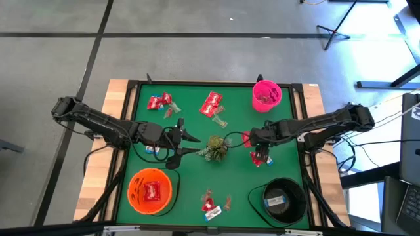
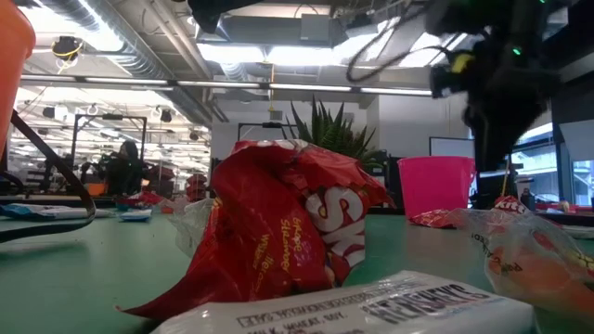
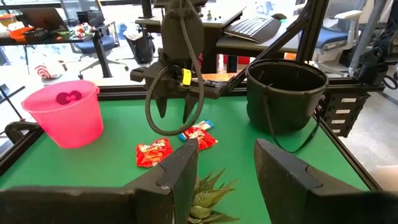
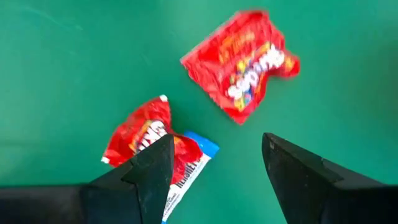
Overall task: Sort candy
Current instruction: Put the red candy into the orange bucket
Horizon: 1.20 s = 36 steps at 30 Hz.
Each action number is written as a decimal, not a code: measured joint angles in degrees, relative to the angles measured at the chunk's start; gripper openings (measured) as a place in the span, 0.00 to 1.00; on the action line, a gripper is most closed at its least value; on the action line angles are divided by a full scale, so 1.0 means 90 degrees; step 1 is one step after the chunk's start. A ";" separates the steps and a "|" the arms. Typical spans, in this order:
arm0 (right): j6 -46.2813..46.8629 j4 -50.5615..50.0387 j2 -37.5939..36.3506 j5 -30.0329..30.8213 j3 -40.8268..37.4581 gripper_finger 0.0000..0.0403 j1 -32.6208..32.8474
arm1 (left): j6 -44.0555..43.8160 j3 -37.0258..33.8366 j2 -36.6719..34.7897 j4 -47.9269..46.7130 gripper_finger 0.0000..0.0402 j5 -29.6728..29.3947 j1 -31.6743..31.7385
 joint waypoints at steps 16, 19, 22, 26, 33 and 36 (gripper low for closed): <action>0.0351 0.1587 -0.0589 -0.0500 -0.1676 0.59 0.0002 | 0.0039 0.0000 0.0000 -0.0004 0.37 -0.0267 0.0000; 0.0347 0.1611 -0.0589 -0.0498 -0.1705 0.56 0.0000 | 0.0039 0.0000 0.0000 -0.0001 0.37 -0.0272 0.0000; 0.0332 0.1523 -0.0657 -0.0502 -0.1682 0.51 0.0000 | 0.0037 0.0000 0.0000 -0.0001 0.37 -0.0276 0.0000; 0.0337 0.1540 -0.0868 -0.0484 -0.1519 0.44 0.0000 | 0.0037 0.0000 0.0000 -0.0002 0.37 -0.0284 0.0000; 0.0337 0.1655 -0.0935 -0.0970 -0.1323 0.43 0.0124 | 0.0032 0.0000 0.0000 -0.0001 0.37 -0.0290 0.0000; 0.0336 0.1709 -0.0795 -0.0959 -0.1323 0.47 0.0338 | 0.0030 0.0000 0.0000 -0.0001 0.37 -0.0310 0.0000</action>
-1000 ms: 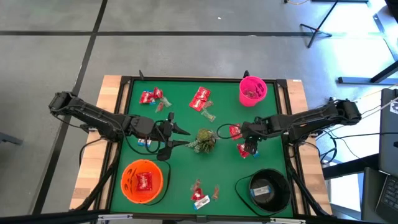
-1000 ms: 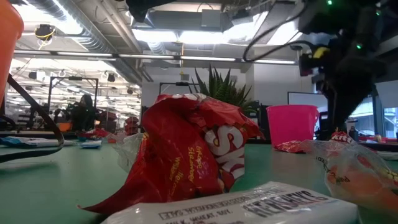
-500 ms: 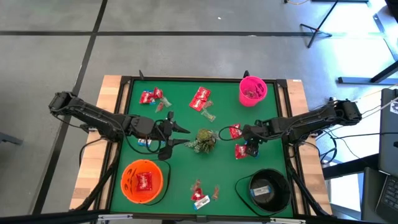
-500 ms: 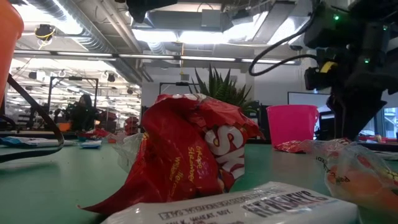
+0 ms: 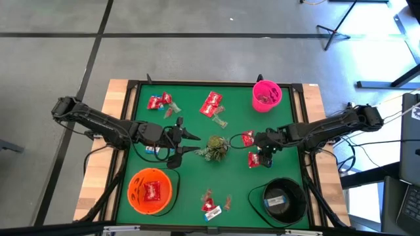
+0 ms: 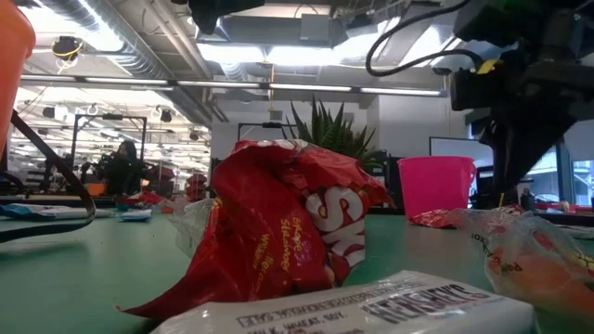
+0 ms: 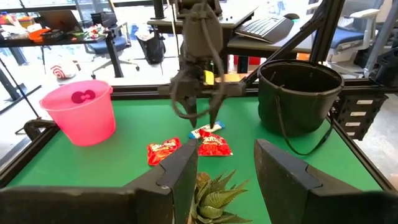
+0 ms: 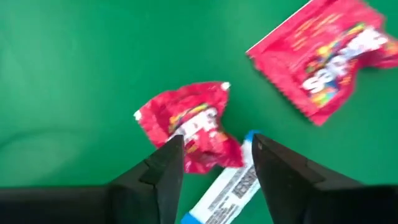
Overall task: Sort candy
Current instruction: Put the red candy into the orange bucket
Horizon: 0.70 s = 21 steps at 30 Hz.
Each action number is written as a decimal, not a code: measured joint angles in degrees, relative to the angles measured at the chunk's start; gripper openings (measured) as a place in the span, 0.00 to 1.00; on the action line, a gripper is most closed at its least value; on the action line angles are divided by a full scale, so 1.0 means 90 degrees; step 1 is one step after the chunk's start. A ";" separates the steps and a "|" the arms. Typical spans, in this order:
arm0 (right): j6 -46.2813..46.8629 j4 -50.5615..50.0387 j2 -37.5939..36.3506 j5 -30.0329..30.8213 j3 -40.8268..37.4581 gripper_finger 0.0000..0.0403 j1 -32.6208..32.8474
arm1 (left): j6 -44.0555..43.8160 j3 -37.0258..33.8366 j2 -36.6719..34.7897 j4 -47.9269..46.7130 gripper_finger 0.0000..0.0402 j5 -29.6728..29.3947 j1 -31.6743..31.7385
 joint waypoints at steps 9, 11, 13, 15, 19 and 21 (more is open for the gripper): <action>0.0015 0.0014 0.0588 0.0517 0.0000 0.59 0.0295 | -0.0007 0.0000 0.0000 0.0000 0.37 -0.0034 0.0000; 0.0017 0.0040 0.0729 0.0526 0.0000 0.59 0.0289 | -0.0026 0.0000 0.0000 0.0000 0.37 -0.0034 0.0002; 0.0015 0.0064 0.0866 0.0576 0.0000 0.57 0.0284 | -0.0029 0.0000 0.0000 0.0000 0.37 -0.0032 0.0001; -0.0008 0.0079 0.0956 0.0627 0.0000 0.53 0.0285 | -0.0029 0.0000 0.0000 0.0000 0.37 -0.0032 0.0000; -0.0104 0.0081 0.0993 0.0640 0.0000 0.39 0.0284 | -0.0032 0.0000 0.0000 0.0000 0.37 -0.0031 0.0001; -0.0151 0.0079 0.0968 0.0649 0.0000 0.29 0.0286 | -0.0032 0.0000 0.0000 -0.0022 0.37 -0.0030 0.0002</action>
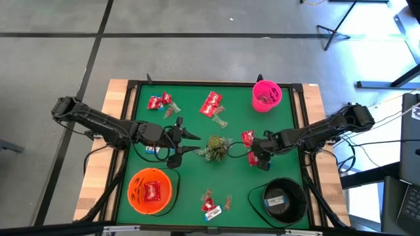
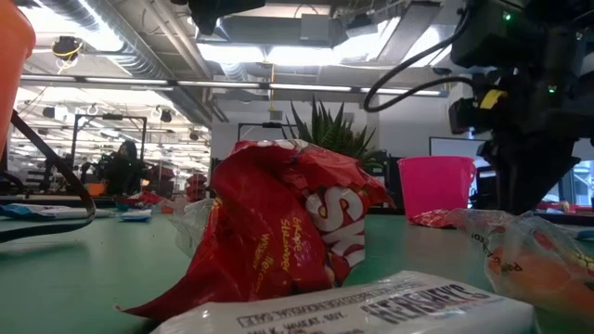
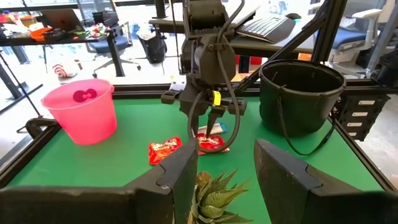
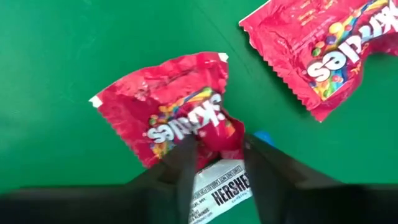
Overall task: Sort candy
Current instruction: Put the red candy into the orange bucket
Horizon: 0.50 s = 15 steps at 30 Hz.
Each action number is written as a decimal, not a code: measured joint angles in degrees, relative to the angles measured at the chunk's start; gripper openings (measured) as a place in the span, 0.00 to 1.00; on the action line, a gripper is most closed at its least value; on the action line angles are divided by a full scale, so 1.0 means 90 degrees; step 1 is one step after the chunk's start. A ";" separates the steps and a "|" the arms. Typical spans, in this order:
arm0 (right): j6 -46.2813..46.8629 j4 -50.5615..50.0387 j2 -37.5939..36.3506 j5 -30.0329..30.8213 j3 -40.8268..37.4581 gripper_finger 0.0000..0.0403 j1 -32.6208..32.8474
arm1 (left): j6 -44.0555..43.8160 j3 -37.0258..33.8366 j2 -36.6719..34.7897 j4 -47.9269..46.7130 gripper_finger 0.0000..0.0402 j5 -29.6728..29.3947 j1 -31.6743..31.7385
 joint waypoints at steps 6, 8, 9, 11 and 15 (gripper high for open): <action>-0.0001 0.0000 -0.0229 0.0006 0.0000 0.03 0.0000 | 0.0000 0.0000 0.0000 -0.0097 0.37 0.0000 0.0000; 0.0009 0.0002 -0.0364 0.0045 0.0000 0.03 0.0000 | 0.0000 0.0000 0.0000 -0.0099 0.37 0.0000 -0.0002; 0.0030 0.0002 -0.0439 0.0073 0.0000 0.04 -0.0001 | 0.0000 0.0000 0.0000 -0.0099 0.37 0.0000 -0.0002; 0.0105 -0.0002 -0.0610 0.0117 0.0000 0.04 -0.0002 | 0.0000 0.0000 0.0000 -0.0097 0.37 0.0000 0.0000; 0.0188 -0.0023 -0.1083 0.0262 0.0000 0.01 0.0000 | -0.0005 0.0000 0.0000 -0.0097 0.37 0.0003 0.0000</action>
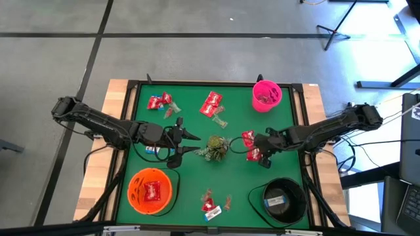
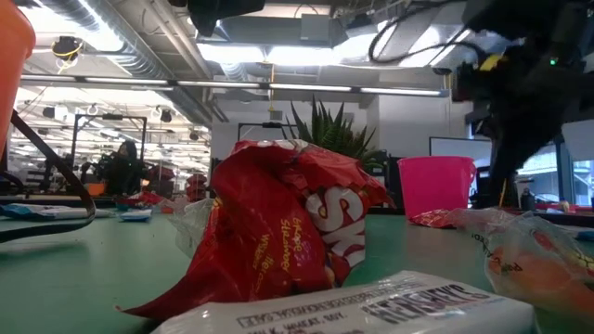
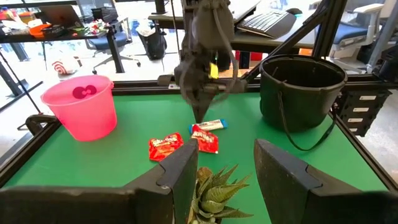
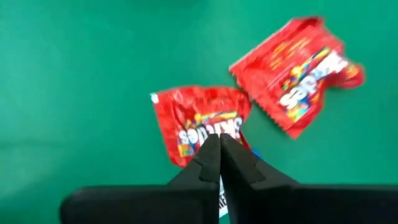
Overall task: Sort candy
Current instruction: Put the red candy into the orange bucket
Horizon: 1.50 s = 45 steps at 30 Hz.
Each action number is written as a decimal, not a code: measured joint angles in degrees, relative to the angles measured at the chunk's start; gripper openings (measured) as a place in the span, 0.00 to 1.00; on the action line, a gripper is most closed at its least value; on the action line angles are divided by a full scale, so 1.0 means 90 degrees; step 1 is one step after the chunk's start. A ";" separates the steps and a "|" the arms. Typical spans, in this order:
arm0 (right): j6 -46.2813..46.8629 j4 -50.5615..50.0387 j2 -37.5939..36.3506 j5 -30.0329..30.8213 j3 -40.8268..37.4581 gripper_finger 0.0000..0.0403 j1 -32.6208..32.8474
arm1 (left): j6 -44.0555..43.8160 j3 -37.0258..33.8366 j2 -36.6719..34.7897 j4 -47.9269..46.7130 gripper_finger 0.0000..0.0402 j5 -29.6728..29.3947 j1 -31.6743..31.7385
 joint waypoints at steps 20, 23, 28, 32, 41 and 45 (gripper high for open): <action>-0.0882 0.1702 -0.1231 0.1491 0.0755 0.00 -0.0002 | -0.0332 0.0000 0.0000 0.0084 0.37 -0.0289 0.0167; -0.1138 0.1973 -0.1182 0.1506 0.0763 0.00 -0.0002 | -0.0332 0.0000 0.0000 0.0213 0.37 -0.0161 0.0280; -0.1161 0.1216 -0.1068 0.1144 0.0750 0.01 -0.0002 | -0.0325 0.0000 0.0000 0.0221 0.37 -0.0100 0.0355; -0.0686 0.0241 -0.0690 0.0782 0.0716 0.11 -0.0002 | -0.0299 -0.0001 0.0000 0.0216 0.37 -0.0107 0.0355; -0.0441 -0.0609 0.0321 0.0211 0.0714 0.50 0.0001 | -0.0294 -0.0002 0.0000 0.0189 0.37 -0.0133 0.0355; -0.0354 -0.0826 0.0683 0.0207 0.0714 0.57 0.0003 | -0.0389 0.0000 0.0000 0.0062 0.38 0.0066 0.0355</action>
